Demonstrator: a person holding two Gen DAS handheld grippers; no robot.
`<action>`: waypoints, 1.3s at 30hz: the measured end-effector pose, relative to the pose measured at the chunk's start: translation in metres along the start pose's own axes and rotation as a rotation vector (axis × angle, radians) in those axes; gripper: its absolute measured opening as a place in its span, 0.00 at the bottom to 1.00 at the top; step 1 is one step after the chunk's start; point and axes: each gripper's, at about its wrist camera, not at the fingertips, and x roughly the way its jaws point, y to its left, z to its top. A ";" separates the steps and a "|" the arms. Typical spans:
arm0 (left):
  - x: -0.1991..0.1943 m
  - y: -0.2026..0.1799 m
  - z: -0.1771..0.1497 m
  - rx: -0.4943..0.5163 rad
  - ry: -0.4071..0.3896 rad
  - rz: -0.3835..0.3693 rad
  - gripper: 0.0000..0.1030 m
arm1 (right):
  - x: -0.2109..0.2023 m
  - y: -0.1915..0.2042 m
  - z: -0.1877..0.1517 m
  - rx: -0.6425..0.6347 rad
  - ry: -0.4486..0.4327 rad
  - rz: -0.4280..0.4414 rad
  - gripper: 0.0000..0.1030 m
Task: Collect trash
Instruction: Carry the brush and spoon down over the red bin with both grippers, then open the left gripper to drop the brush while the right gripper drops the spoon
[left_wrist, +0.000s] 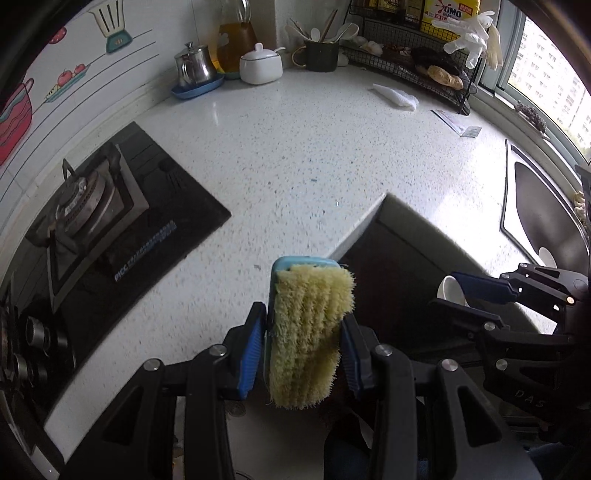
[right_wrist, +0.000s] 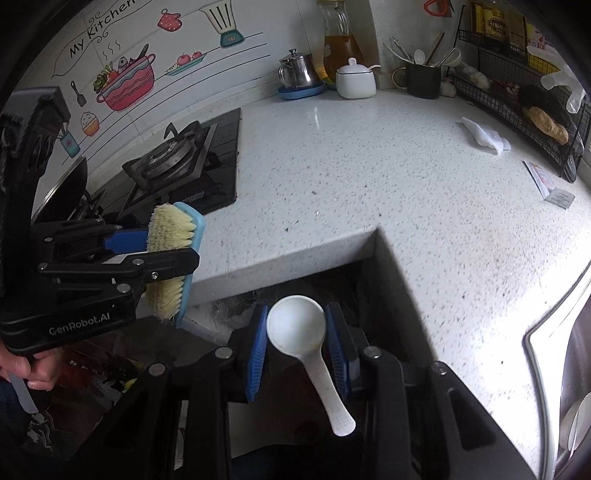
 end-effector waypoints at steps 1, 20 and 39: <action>0.002 -0.001 -0.009 -0.001 0.009 -0.005 0.35 | 0.001 0.002 -0.005 0.002 0.009 0.000 0.28; 0.156 -0.035 -0.136 -0.035 0.137 -0.056 0.35 | 0.123 -0.025 -0.116 -0.078 0.093 -0.026 0.28; 0.338 -0.054 -0.169 -0.035 0.146 -0.095 0.35 | 0.263 -0.088 -0.187 -0.053 0.082 -0.085 0.28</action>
